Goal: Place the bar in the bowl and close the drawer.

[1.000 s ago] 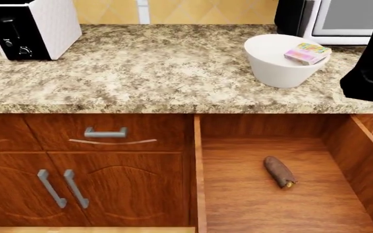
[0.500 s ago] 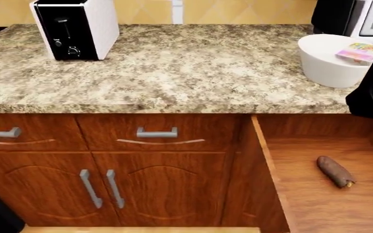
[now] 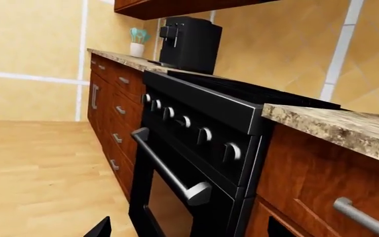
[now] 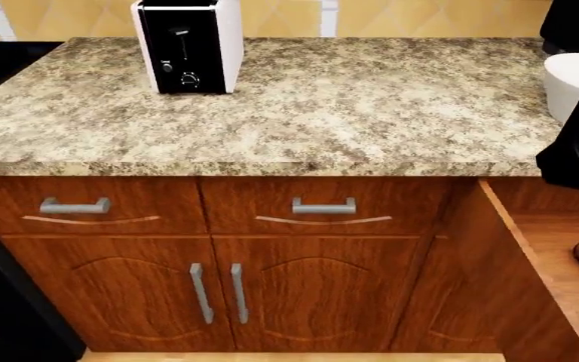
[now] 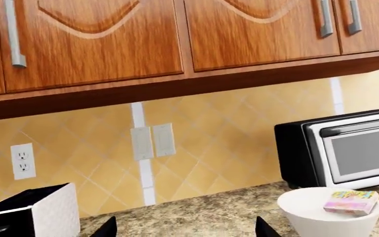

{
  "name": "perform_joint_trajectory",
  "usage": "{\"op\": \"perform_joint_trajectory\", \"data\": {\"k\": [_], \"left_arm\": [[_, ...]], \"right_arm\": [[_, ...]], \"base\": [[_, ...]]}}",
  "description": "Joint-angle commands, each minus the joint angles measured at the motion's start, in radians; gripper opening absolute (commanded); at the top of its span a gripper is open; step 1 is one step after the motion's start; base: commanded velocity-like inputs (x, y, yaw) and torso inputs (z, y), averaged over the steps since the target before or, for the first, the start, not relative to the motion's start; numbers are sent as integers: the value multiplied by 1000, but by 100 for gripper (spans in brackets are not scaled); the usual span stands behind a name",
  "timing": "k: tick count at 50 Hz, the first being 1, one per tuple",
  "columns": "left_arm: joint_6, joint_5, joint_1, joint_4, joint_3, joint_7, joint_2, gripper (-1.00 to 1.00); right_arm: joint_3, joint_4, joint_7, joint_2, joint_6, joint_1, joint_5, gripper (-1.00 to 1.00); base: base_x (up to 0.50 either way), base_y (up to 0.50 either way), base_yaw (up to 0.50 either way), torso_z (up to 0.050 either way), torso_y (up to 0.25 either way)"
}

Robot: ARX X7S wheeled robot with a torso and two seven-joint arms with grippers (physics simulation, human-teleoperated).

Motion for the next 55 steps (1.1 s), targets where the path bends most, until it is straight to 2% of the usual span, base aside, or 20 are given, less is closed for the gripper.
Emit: {"op": "perform_joint_trajectory", "data": {"k": [1, 10, 25, 30, 45, 55], "left_arm": [[18, 2, -7, -23, 2, 9, 0, 100], [21, -4, -17, -34, 3, 15, -5, 100], [-31, 7, 17, 63, 13, -25, -7, 100], [-17, 4, 12, 41, 13, -15, -8, 100], [-7, 5, 4, 22, 20, -7, -8, 100], [-15, 10, -1, 27, 25, -12, -13, 100]], "right_arm": [[-43, 0, -6, 9, -14, 39, -2, 100], [-71, 0, -4, 14, -15, 75, 2, 100], [-215, 0, -4, 20, -69, 139, -56, 100], [-291, 0, 4, 17, -93, 178, -84, 100], [-485, 0, 71, -9, -166, 207, -245, 100], [-642, 0, 150, -33, -231, 208, -415, 100]], "base": [[-1, 480, 0, 0, 0], [-1, 487, 0, 0, 0], [-1, 487, 0, 0, 0], [-1, 487, 0, 0, 0], [-1, 478, 0, 0, 0], [0, 0, 0, 0, 0]]}}
